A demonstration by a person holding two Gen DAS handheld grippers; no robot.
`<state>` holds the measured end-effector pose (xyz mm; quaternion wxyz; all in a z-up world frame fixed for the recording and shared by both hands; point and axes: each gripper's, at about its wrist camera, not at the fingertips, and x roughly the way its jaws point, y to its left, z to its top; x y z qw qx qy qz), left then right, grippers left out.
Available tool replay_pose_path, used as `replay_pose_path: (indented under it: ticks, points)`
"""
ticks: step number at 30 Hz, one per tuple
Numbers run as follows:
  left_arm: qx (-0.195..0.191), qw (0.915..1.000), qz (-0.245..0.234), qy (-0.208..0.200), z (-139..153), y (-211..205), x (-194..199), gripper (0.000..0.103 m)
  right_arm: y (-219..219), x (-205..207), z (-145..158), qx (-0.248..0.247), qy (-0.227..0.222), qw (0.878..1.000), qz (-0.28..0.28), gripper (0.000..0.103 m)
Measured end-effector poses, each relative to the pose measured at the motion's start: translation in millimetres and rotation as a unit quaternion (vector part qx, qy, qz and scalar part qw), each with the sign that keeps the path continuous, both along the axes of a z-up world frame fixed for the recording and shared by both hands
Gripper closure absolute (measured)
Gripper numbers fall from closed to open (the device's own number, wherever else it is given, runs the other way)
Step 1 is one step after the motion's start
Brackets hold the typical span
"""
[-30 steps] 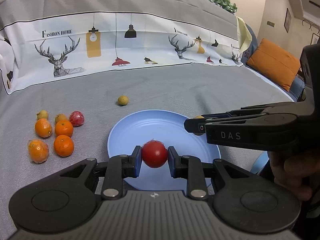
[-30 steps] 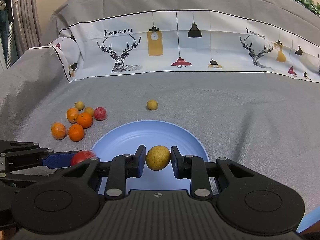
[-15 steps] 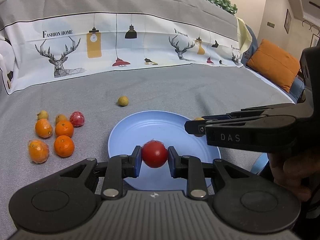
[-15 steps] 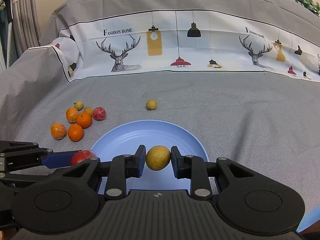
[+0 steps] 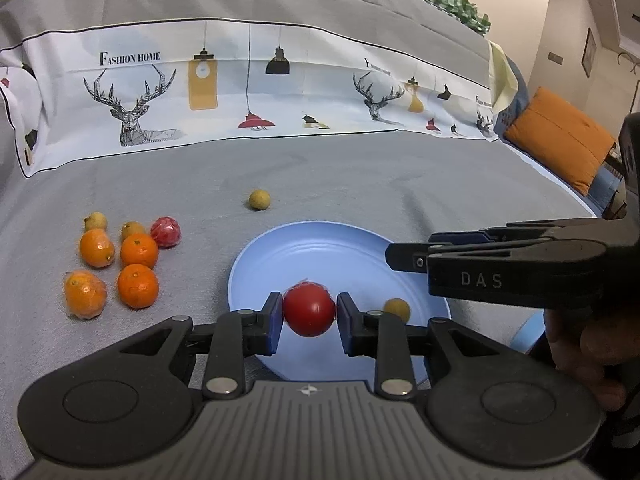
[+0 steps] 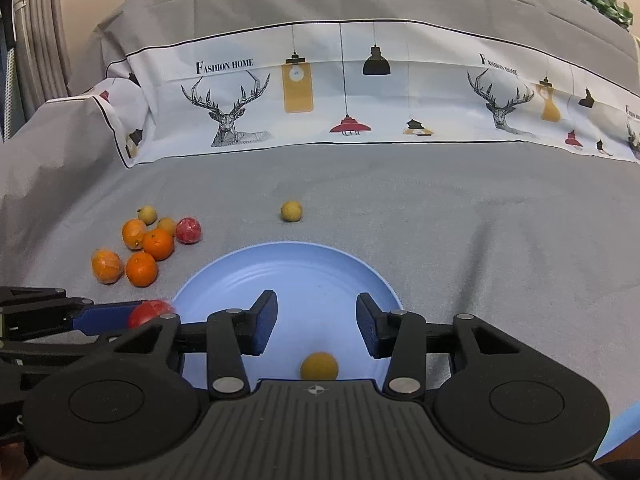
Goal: Organize fruits
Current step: 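Open left tool to drop the red apple while right tool releases its fruit onto the plate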
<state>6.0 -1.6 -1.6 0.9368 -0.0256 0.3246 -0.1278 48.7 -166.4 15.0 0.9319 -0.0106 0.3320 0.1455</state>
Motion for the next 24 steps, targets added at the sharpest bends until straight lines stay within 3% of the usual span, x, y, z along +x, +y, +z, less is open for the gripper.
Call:
replay_pose_path:
  ticks: [10, 11, 14, 24]
  points:
    - [0.003, 1.0000, 0.002, -0.004, 1.9, -1.3, -2.9, 0.071, 3.1, -0.2, -0.3, -0.012, -0.003, 1.000, -0.006, 0.057]
    - [0.003, 1.0000, 0.001, -0.003, 1.9, -1.7, -2.9, 0.070, 3.0, -0.4, -0.4, -0.012, -0.003, 1.000, -0.005, 0.057]
    - [0.003, 1.0000, 0.001, -0.005, 2.8, -1.6, -3.2, 0.053, 2.7, -0.5, -0.3, -0.011, -0.002, 1.000, -0.003, 0.057]
    - [0.006, 0.9999, 0.006, -0.007, 2.8, -1.6, -4.2, 0.053, 1.1, -0.1, -0.1, -0.007, 0.001, 1.000, -0.005, 0.057]
